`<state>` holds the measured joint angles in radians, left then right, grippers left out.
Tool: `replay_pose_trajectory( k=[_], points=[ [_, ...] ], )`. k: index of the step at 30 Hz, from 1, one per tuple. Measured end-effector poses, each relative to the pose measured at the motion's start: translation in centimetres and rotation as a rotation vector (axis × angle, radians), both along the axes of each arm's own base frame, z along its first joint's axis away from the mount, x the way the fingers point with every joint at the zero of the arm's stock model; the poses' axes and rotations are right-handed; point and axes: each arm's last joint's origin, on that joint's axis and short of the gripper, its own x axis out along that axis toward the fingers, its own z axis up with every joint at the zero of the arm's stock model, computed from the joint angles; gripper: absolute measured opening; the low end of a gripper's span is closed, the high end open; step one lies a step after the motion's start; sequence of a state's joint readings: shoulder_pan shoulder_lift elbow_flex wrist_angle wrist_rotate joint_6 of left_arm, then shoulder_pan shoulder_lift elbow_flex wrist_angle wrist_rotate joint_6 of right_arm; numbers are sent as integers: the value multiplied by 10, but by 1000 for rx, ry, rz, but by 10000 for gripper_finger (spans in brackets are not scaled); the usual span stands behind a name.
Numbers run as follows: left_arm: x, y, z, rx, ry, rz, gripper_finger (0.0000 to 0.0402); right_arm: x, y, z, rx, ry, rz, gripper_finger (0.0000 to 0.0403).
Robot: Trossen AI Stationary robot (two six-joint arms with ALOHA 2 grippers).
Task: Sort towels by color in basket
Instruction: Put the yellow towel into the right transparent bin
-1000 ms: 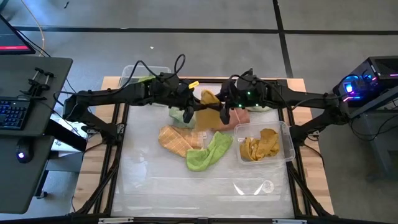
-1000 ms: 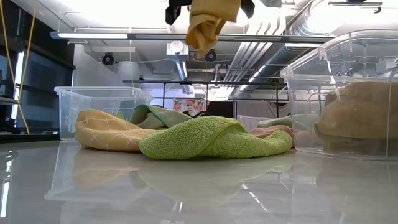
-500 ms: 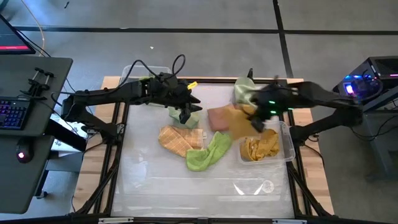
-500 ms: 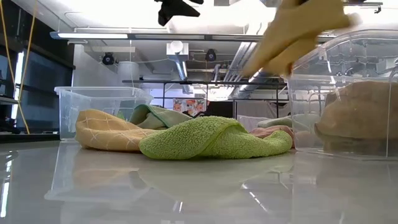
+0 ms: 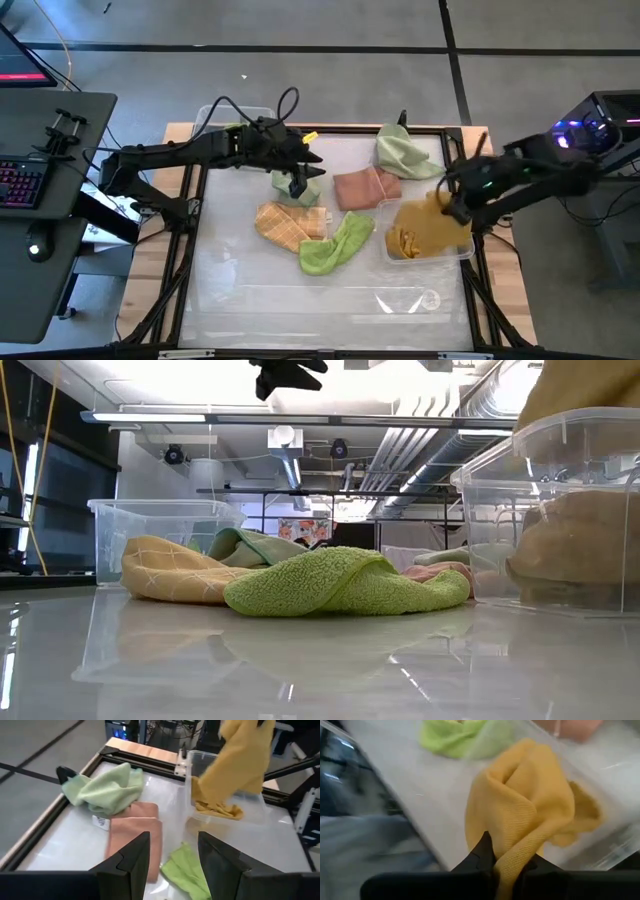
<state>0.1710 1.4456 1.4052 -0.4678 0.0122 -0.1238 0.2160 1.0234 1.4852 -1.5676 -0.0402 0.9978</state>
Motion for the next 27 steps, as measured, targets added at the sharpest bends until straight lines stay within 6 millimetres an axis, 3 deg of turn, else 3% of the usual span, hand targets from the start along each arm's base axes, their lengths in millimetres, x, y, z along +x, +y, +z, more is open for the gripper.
replay_pose_trajectory(
  k=[8, 14, 21, 27],
  points=[
    [0, 0, 0, 7, 0, 3, 154, 35, 8, -71, -176, 228, 223, 10],
    [0, 0, 0, 7, 0, 3, 154, 60, 15, -120, -186, 198, 409, 12],
    [0, 0, 0, 7, 1, 3, 154, 56, 15, -165, -132, 310, 360, 47],
    [0, 0, 0, 7, 1, 3, 154, 49, 14, -174, -49, 380, 252, 122]
  ],
)
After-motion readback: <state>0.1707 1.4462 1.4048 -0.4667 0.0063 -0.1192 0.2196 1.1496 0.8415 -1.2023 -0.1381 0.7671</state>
